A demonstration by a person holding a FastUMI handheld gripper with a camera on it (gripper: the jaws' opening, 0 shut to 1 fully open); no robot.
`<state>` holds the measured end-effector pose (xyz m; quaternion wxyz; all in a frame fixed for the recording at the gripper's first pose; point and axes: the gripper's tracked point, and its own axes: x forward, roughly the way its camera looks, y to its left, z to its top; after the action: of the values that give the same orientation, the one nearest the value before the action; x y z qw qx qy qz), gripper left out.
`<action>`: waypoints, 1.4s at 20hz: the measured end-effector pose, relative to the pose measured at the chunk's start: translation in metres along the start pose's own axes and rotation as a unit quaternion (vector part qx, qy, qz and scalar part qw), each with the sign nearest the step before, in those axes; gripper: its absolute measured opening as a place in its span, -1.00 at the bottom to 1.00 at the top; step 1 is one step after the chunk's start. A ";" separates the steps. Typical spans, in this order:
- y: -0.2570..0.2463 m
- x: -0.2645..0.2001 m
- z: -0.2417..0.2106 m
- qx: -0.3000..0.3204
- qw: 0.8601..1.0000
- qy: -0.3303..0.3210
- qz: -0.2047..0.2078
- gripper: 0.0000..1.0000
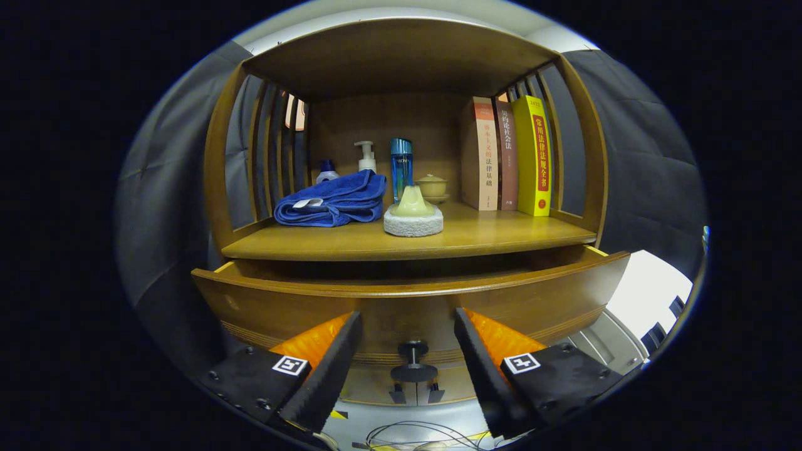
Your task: Pull open the drawer, take out the items inside it, and place them on the countertop above the cabinet.
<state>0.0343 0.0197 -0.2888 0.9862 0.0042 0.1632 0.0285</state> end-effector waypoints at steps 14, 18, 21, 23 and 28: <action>0.000 0.049 0.005 -0.003 1.000 0.005 0.001 0.96; -0.001 0.030 0.043 -0.001 1.000 -0.016 -0.005 0.95; -0.003 0.003 0.093 -0.009 0.999 -0.041 -0.008 0.95; -0.003 -0.017 0.132 -0.010 0.998 -0.062 -0.009 0.95; 0.001 -0.068 0.235 -0.030 0.994 -0.104 -0.013 0.95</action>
<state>0.0451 0.0165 -0.0446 0.9978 -0.0245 0.0586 0.0204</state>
